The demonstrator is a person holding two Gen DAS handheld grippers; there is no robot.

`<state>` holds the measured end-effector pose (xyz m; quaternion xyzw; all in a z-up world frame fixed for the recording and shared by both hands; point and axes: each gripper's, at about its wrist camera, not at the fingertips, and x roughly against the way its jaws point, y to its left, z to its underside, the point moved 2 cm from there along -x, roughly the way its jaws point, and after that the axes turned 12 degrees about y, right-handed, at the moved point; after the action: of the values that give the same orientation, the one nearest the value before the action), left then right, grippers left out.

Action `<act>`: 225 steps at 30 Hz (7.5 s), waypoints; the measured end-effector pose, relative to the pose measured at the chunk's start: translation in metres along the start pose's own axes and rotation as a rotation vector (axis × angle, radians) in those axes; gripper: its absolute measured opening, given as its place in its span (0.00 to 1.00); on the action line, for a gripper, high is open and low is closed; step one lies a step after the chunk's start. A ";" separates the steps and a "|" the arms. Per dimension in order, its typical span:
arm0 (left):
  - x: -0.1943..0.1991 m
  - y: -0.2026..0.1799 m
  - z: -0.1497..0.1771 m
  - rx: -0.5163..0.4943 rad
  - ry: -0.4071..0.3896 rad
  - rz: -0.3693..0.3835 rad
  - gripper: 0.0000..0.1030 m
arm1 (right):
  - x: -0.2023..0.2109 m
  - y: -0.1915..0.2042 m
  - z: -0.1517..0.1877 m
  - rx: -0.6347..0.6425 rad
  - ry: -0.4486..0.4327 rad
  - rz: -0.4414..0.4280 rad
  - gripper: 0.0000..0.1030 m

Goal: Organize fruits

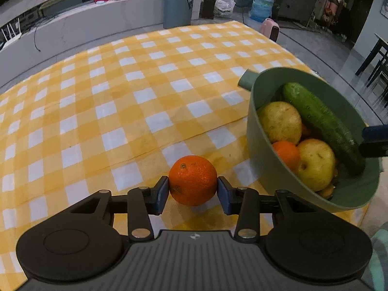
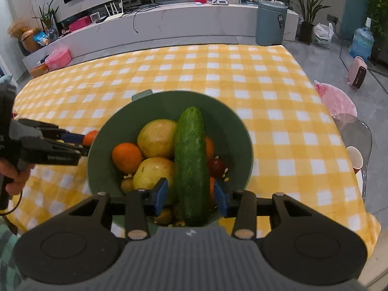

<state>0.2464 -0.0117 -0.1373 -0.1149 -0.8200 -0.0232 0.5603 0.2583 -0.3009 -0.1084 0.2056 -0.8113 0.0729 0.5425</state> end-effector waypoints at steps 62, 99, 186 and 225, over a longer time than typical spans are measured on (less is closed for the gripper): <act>0.031 -0.144 -0.023 -0.134 0.186 0.045 0.59 | 0.007 -0.049 0.078 -0.491 -0.420 -0.161 0.37; 0.198 -0.122 0.146 0.061 -0.495 -0.293 0.90 | 0.153 0.117 0.170 -0.022 -0.579 0.133 0.70; 0.161 -0.107 0.195 0.120 -0.374 -0.272 0.90 | 0.087 0.132 0.214 -0.079 -0.465 0.158 0.80; 0.165 -0.108 0.199 0.154 -0.363 -0.272 0.90 | 0.087 0.132 0.215 -0.081 -0.460 0.158 0.80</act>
<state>-0.0159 -0.0567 -0.0489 0.0372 -0.9145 -0.0148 0.4026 -0.0073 -0.2768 -0.1011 0.1306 -0.9293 0.0338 0.3437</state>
